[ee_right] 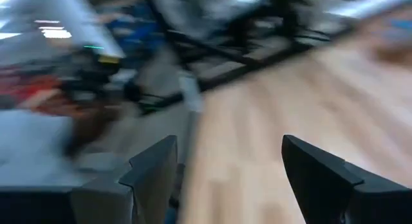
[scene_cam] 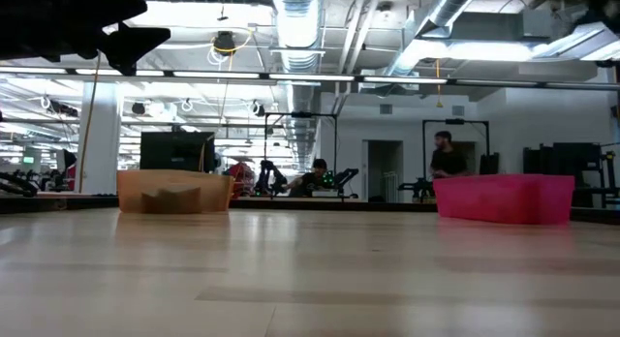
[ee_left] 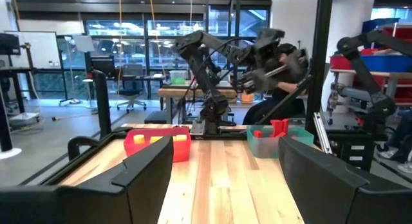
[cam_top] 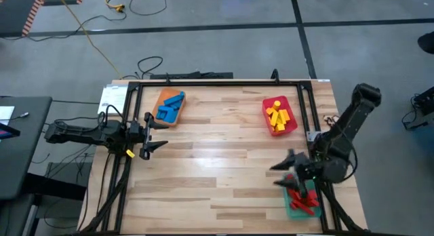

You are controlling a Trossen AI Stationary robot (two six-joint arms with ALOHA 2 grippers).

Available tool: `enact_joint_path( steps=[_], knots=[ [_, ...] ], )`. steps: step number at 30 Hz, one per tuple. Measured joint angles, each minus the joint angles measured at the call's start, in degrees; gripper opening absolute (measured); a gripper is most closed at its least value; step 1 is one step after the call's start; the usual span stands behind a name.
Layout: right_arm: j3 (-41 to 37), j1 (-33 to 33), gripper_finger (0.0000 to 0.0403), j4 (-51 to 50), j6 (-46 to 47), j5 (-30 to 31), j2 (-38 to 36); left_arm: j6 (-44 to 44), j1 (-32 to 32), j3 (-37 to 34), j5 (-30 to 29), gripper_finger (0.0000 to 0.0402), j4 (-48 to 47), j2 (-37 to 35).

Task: Sort blocks
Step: Return to Home Position

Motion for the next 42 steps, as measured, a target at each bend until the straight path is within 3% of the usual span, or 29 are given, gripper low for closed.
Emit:
enact_joint_path(
  steps=[3,6,9,14,22,31,36,42],
  knots=[
    [0.5,-6.3,0.029,14.2,-12.4,-14.0,3.7,0.0,0.0,0.0,0.0,0.0275,0.0,0.0],
    [3.4,-12.0,0.029,15.8,-24.9,-22.8,6.0,0.0,0.0,0.0,0.0,0.0275,-0.1,0.0],
    [5.5,-16.5,0.029,13.1,-37.5,-28.5,5.7,0.0,0.0,0.0,0.0,0.0275,-0.2,0.0],
    [5.2,-20.9,0.029,9.7,-51.3,-32.2,-1.3,-0.6,0.0,0.0,0.0,0.0275,-1.9,0.0],
    [-3.5,-23.2,0.029,6.7,-57.2,-33.3,-15.7,0.1,0.0,-1.5,-0.9,0.0275,-1.4,0.0],
    [-21.9,-26.7,0.029,23.8,-60.7,-33.3,-27.2,0.5,0.0,-5.9,-1.6,0.0275,4.0,-0.1],
    [-30.2,-28.2,0.029,28.4,-58.9,-33.3,-34.1,0.4,0.0,-6.1,-1.6,0.0275,3.3,0.0],
    [-30.4,-30.2,0.029,21.7,-55.1,-33.1,-40.3,2.0,0.0,-6.2,-1.6,0.0275,2.4,0.0]
  ],
)
